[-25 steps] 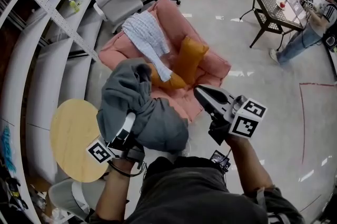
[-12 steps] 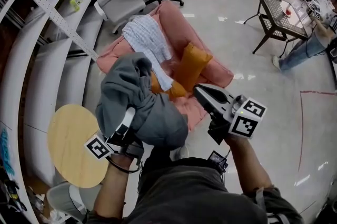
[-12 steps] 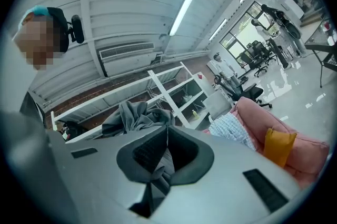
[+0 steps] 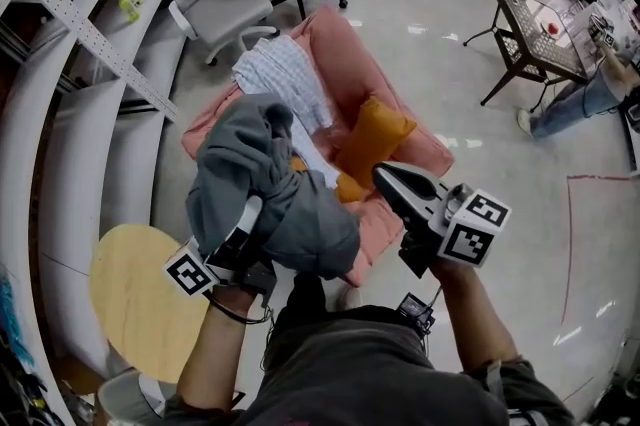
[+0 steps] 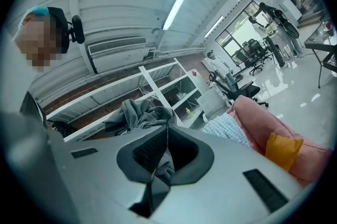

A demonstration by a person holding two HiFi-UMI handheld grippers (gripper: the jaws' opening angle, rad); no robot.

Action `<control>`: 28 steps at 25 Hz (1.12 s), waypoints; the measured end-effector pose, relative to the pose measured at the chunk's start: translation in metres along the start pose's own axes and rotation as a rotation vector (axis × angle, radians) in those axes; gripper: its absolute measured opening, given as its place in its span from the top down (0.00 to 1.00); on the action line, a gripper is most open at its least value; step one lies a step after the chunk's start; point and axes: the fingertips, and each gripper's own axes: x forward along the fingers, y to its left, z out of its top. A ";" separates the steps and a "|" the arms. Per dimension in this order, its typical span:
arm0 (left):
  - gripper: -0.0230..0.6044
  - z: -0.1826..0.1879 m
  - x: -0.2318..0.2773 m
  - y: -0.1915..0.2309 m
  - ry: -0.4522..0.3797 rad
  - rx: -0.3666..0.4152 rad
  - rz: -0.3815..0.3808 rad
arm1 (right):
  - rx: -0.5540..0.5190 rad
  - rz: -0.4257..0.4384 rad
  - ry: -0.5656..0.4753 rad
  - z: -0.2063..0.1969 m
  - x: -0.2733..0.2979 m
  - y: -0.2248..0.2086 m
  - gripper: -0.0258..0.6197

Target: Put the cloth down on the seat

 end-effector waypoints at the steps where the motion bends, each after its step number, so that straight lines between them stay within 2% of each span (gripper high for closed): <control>1: 0.54 0.008 0.003 0.007 0.000 -0.001 0.003 | 0.004 -0.004 0.004 0.000 0.007 -0.004 0.93; 16: 0.54 0.140 0.038 0.139 -0.014 -0.024 0.078 | 0.051 -0.045 0.083 -0.002 0.150 -0.063 0.93; 22: 0.54 0.176 0.043 0.184 -0.021 -0.051 0.106 | 0.044 -0.044 0.105 0.000 0.210 -0.081 0.93; 28: 0.54 0.206 0.044 0.228 -0.023 -0.071 0.167 | 0.046 -0.034 0.133 0.000 0.271 -0.098 0.94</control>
